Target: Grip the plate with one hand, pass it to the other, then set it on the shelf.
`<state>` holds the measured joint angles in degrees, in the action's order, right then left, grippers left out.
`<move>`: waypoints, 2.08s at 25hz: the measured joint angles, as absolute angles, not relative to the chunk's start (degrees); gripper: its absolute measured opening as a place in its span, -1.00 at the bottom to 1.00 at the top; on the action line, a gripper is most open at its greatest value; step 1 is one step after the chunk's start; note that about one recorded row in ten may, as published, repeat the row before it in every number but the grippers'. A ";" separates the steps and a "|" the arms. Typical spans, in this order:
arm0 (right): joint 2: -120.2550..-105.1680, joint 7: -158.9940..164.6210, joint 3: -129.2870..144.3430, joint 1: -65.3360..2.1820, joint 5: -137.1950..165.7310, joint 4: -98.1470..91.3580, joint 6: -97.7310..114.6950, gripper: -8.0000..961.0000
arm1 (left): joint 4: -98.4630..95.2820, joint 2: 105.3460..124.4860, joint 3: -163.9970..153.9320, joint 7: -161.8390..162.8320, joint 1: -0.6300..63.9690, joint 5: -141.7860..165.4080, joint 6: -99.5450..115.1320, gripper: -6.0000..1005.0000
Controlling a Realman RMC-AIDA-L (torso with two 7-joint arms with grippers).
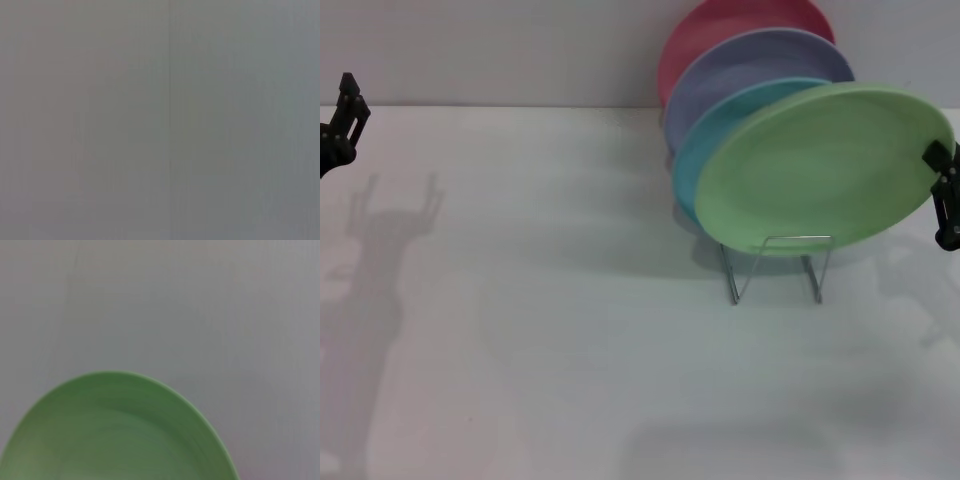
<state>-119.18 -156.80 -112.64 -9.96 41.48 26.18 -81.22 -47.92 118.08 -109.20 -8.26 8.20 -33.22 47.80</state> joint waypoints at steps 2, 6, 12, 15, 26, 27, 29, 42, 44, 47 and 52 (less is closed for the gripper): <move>-119.18 -157.10 -112.64 -9.96 41.48 25.83 -81.19 -0.94 | -47.74 118.10 -109.36 -8.26 8.34 -33.21 47.79 0.61; -119.17 -157.51 -112.56 -9.97 41.48 25.03 -81.10 -0.94 | -47.69 118.12 -109.83 -8.26 8.35 -33.21 47.79 0.61; -119.17 -158.08 -112.42 -10.10 41.48 23.84 -81.07 -0.94 | -47.69 118.12 -110.15 -8.26 8.35 -33.22 47.94 0.61; -119.17 -158.61 -112.43 -10.21 41.48 23.04 -81.00 -0.93 | -47.69 118.12 -110.36 -8.26 8.40 -33.22 48.04 0.61; -119.26 -161.61 -112.33 -10.84 42.03 19.97 -80.24 -0.76 | -47.72 118.26 -110.92 -8.47 8.77 -33.23 47.81 0.61; -119.26 -161.63 -112.32 -10.84 42.12 19.95 -80.22 -0.75 | -47.72 118.29 -111.03 -8.53 8.89 -33.22 47.81 0.61; -119.26 -161.66 -112.32 -10.95 42.25 19.80 -79.87 -0.69 | -47.30 118.30 -111.27 -8.54 9.33 -33.22 47.81 0.61; -119.50 -161.46 -113.02 -8.31 40.17 20.10 -89.94 0.04 | -44.41 118.29 -111.19 -8.37 10.40 -33.23 48.29 0.61; -119.77 -161.43 -113.40 -6.55 34.68 19.86 -91.18 0.21 | -43.50 118.29 -111.19 -8.39 10.92 -33.22 48.43 0.61; -119.88 -161.47 -113.65 -5.02 29.63 19.42 -91.30 0.48 | -42.65 118.29 -111.19 -8.39 11.28 -33.23 48.74 0.61; -119.93 -161.09 -113.79 -3.20 7.73 14.59 -90.31 0.61 | -37.00 118.50 -111.48 -8.27 12.82 -33.21 53.03 0.61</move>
